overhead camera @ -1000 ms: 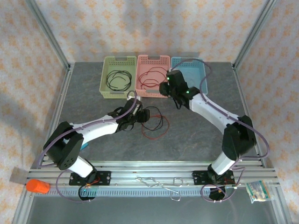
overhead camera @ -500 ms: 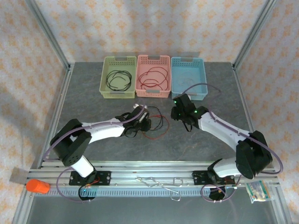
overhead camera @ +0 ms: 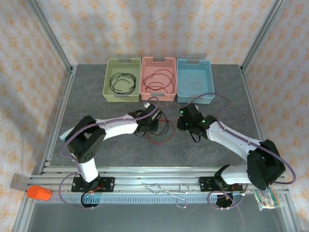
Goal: Untangle the cables
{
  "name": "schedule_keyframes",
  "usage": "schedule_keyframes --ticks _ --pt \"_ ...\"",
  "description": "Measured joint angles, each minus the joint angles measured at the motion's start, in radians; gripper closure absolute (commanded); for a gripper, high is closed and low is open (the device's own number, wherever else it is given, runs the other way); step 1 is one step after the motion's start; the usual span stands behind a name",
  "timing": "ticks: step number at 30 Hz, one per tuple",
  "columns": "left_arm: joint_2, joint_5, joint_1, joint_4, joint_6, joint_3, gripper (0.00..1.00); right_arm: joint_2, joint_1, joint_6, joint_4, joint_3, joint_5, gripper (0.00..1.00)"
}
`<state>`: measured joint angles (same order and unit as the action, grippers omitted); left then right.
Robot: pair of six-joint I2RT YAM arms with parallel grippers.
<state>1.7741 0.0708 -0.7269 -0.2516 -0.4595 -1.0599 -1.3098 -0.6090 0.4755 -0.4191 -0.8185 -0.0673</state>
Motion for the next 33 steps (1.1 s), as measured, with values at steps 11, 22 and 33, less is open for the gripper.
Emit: schedule_keyframes --ticks 11,22,33 --pt "0.000 0.095 0.021 -0.034 -0.071 -0.007 0.49 0.001 -0.002 -0.003 0.002 0.000 -0.013 0.68" --pt "0.051 0.061 0.101 -0.004 -0.083 -0.009 0.48 0.081 -0.013 -0.032 0.129 0.002 -0.167 0.69" --pt "0.102 0.039 0.108 0.010 -0.082 -0.033 0.57 0.081 -0.013 -0.034 0.130 0.002 -0.170 0.70"
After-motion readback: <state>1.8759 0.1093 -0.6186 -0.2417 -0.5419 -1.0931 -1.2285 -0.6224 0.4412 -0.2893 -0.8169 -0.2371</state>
